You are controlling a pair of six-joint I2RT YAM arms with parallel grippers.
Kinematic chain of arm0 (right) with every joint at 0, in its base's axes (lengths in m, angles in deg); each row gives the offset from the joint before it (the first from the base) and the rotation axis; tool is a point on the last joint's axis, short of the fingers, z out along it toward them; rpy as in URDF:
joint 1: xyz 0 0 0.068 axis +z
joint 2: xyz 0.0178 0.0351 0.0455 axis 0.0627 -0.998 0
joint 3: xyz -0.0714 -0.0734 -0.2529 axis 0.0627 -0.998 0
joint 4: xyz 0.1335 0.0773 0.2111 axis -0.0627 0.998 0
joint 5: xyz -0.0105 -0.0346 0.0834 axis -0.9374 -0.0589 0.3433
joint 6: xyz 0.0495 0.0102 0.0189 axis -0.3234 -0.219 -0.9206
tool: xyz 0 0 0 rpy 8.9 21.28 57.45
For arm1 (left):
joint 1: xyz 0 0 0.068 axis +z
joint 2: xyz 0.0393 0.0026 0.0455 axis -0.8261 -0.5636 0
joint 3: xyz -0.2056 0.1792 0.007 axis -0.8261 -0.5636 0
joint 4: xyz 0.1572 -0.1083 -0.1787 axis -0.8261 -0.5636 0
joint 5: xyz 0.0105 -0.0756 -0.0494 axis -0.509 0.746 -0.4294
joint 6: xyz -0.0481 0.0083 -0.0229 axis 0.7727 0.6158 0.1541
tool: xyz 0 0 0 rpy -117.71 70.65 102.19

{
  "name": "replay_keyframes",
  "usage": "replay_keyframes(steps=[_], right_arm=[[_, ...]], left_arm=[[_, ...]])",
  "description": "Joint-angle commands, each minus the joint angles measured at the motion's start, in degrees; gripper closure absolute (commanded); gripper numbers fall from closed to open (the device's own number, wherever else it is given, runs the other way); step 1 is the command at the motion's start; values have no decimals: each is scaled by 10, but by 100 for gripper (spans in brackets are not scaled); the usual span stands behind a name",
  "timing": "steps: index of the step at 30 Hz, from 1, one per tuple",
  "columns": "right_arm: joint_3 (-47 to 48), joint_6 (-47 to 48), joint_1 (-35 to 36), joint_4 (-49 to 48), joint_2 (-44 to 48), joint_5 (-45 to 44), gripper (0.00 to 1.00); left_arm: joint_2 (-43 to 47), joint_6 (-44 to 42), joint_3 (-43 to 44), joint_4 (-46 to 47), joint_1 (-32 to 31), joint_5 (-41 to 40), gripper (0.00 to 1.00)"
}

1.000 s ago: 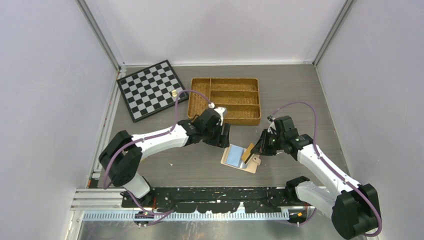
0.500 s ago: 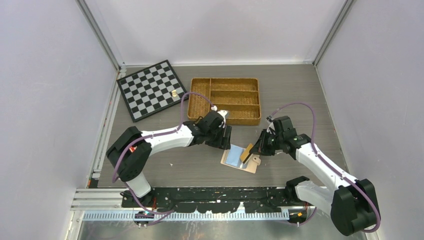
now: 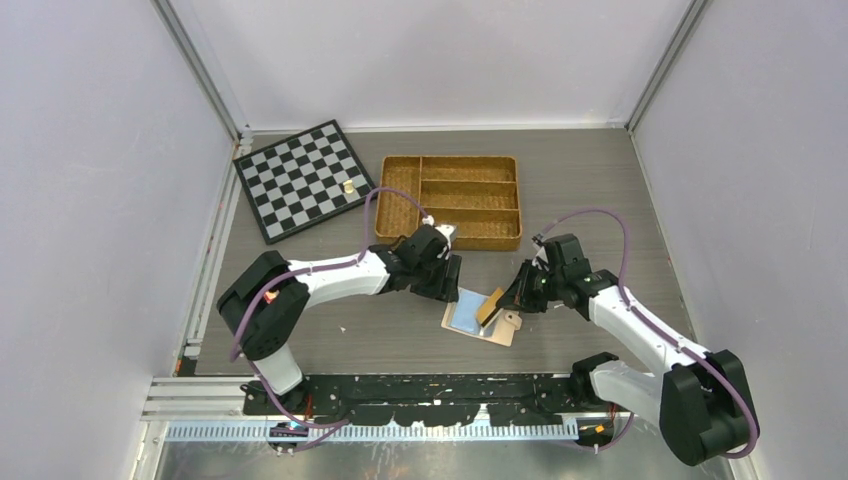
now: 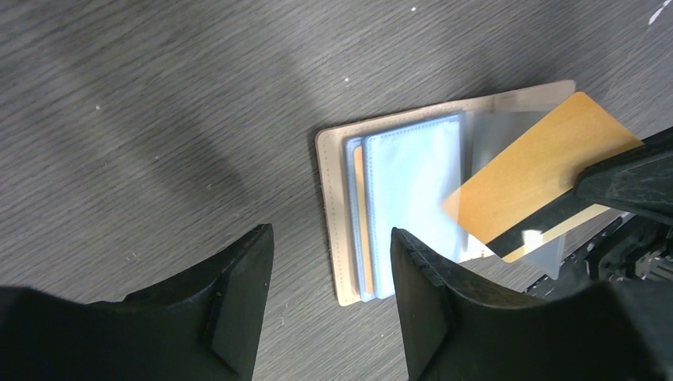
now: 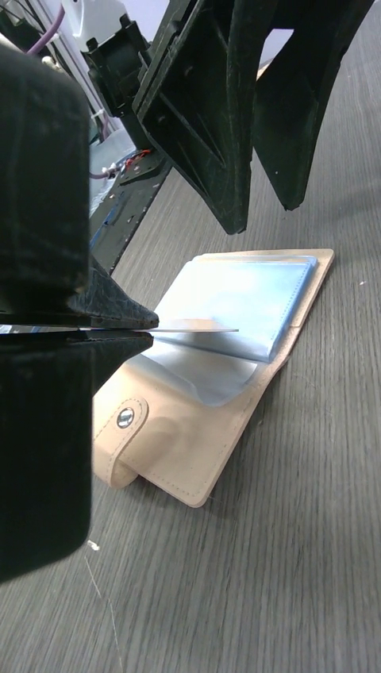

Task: Put the credit cards into the card holder
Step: Insert the credit card into the card holder.

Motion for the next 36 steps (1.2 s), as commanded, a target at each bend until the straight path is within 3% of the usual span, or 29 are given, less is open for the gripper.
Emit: replay_keyframes(steps=[1, 17, 36], right_arm=[[-11, -16, -2, -26, -15, 12, 100], [0, 0, -2, 19, -112, 28, 100], [17, 18, -2, -41, -209, 46, 99]], left_arm=[[-6, 2, -12, 22, -2, -4, 43], [-19, -23, -31, 54, -3, 21, 51], [-51, -52, -23, 76, -3, 54, 59]])
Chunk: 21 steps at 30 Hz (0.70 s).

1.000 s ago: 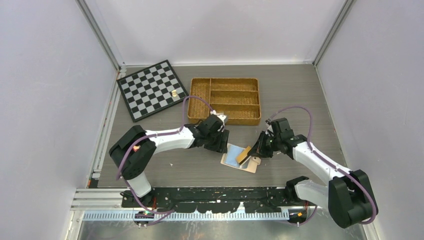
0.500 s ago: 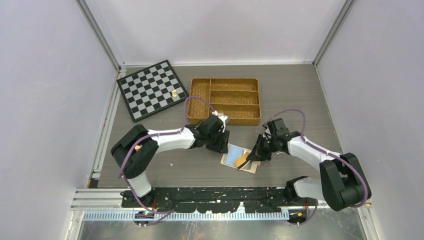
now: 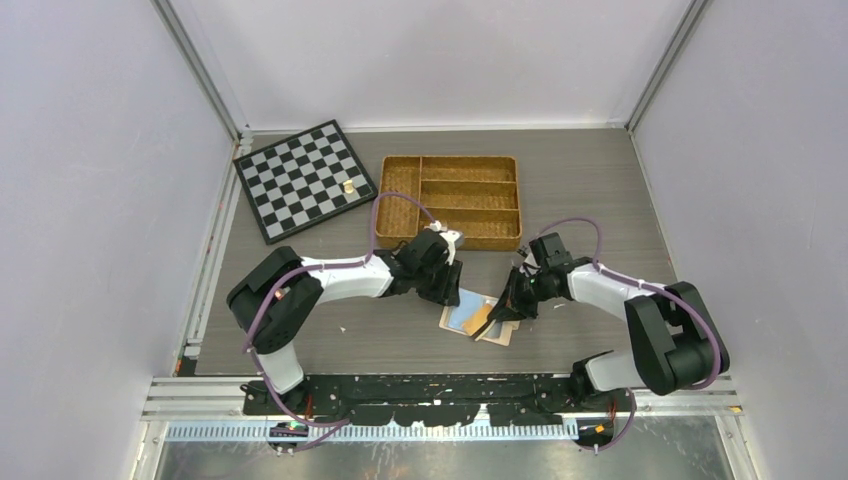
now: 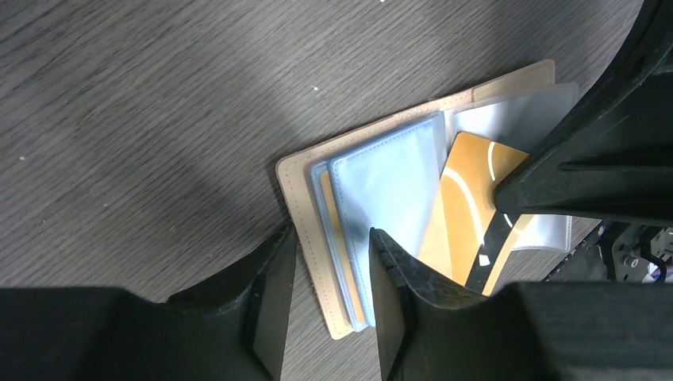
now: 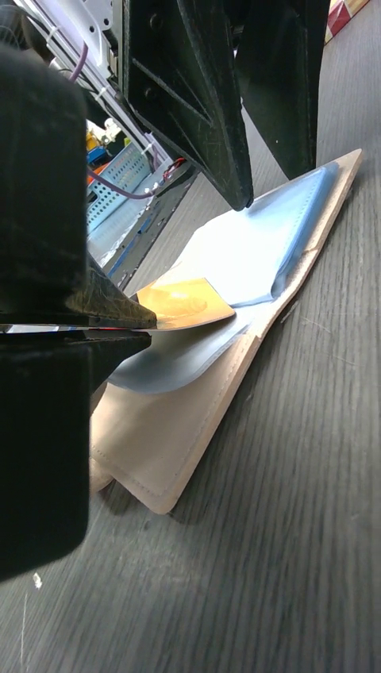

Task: Put the credit cards into the card holder
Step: Insert the credit card into the card holder.

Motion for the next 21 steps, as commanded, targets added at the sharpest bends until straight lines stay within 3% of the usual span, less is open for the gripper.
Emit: replay_keyframes(steps=[1, 7, 21], right_arm=[[3, 18, 1, -13, -21, -40, 99], [13, 27, 1, -25, -29, -36, 100], [39, 49, 1, -44, -69, -42, 100]], left_arm=[[-19, -15, 5, -3, -3, 6, 60], [-27, -16, 6, -7, -3, 4, 67], [-28, -23, 5, -17, -3, -1, 69]])
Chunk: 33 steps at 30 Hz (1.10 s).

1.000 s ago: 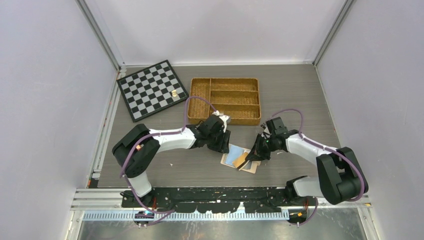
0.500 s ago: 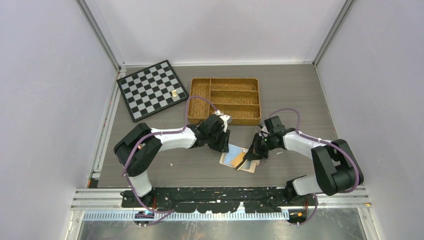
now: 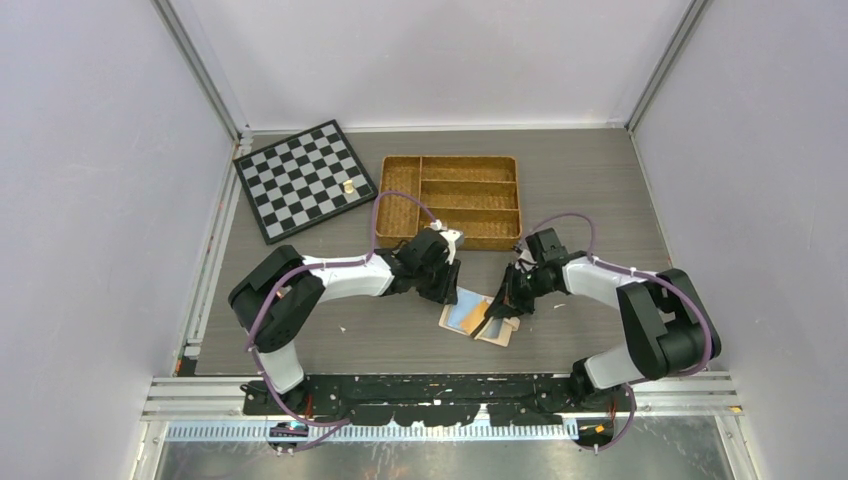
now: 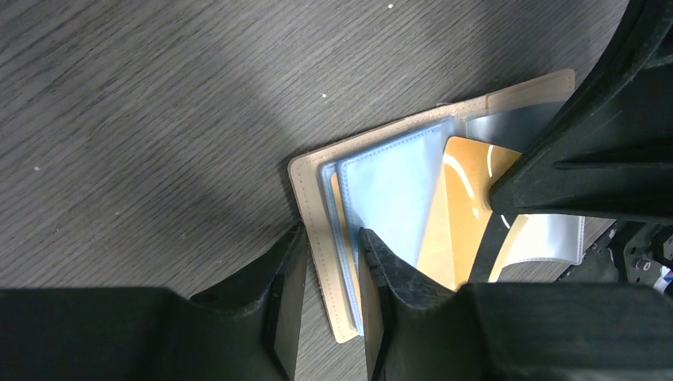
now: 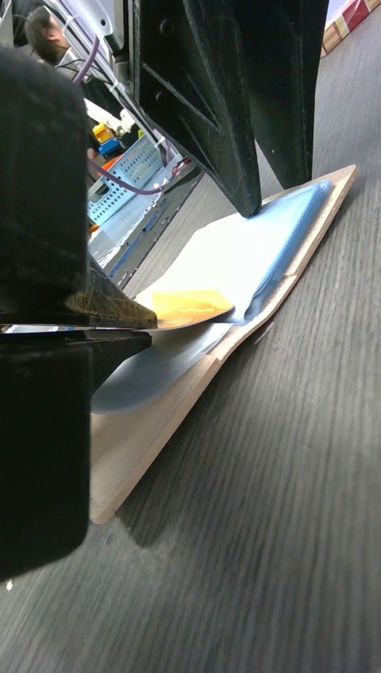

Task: Put the credit cards into the card holder
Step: Insert the credit card into the card holder.

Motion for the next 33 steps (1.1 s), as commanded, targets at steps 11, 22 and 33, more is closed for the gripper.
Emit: replay_keyframes(steps=[11, 22, 33], right_arm=[[38, 31, 0, -62, -71, -52, 100], [49, 40, 1, -20, -97, -36, 100], [28, 27, 1, 15, -78, -15, 99]], left_arm=[[-17, -13, -3, -21, -5, 0, 69], [-12, -13, -4, -28, -5, -10, 69], [-11, -19, -5, -28, -5, -10, 69]])
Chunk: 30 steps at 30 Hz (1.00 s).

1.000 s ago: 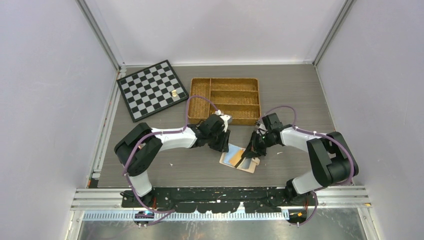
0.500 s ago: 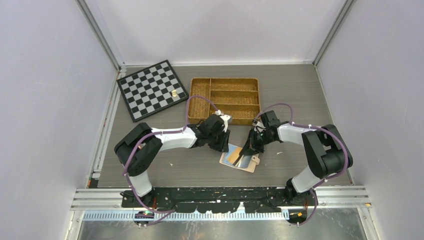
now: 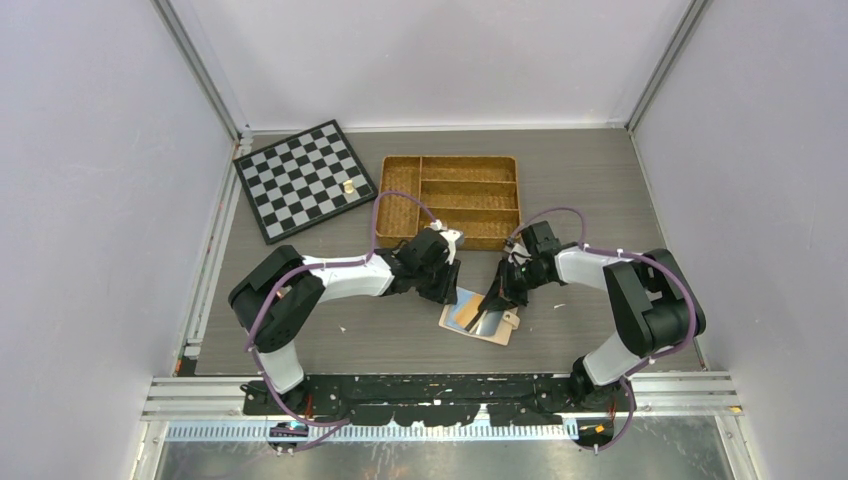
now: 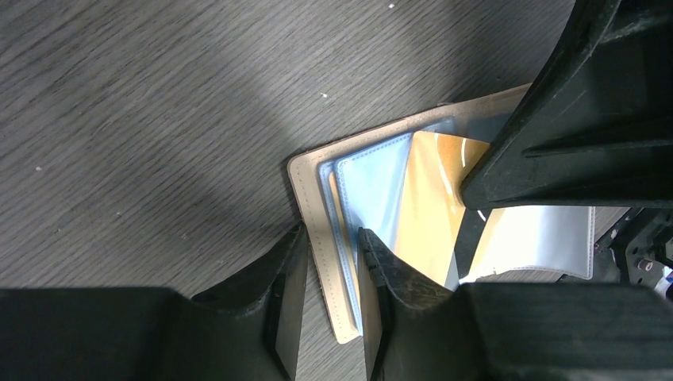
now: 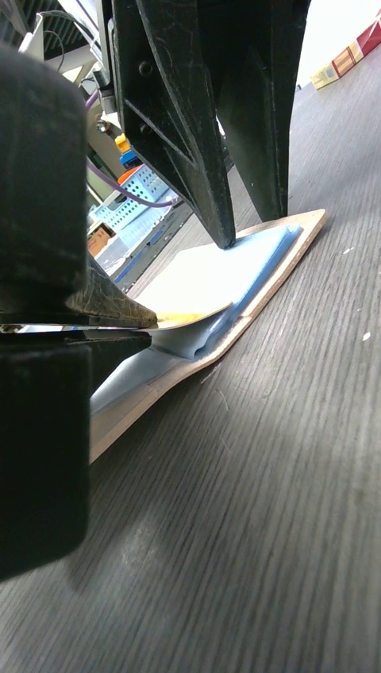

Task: Put the credit cards into the card holder
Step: Insert the credit card into the card holder.

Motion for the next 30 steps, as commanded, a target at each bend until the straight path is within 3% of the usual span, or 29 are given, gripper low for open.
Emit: replay_keyframes(steps=[1, 13, 30], right_arm=[[-18, -1, 2, 38, 2, -60, 100], [-38, -22, 2, 54, 36, -70, 99], [13, 9, 3, 34, -50, -54, 99]], left_arm=[[-9, -16, -6, -27, -5, -10, 69], [-1, -19, -15, -24, -5, -16, 70], [-4, -35, -17, -8, -5, 15, 70]])
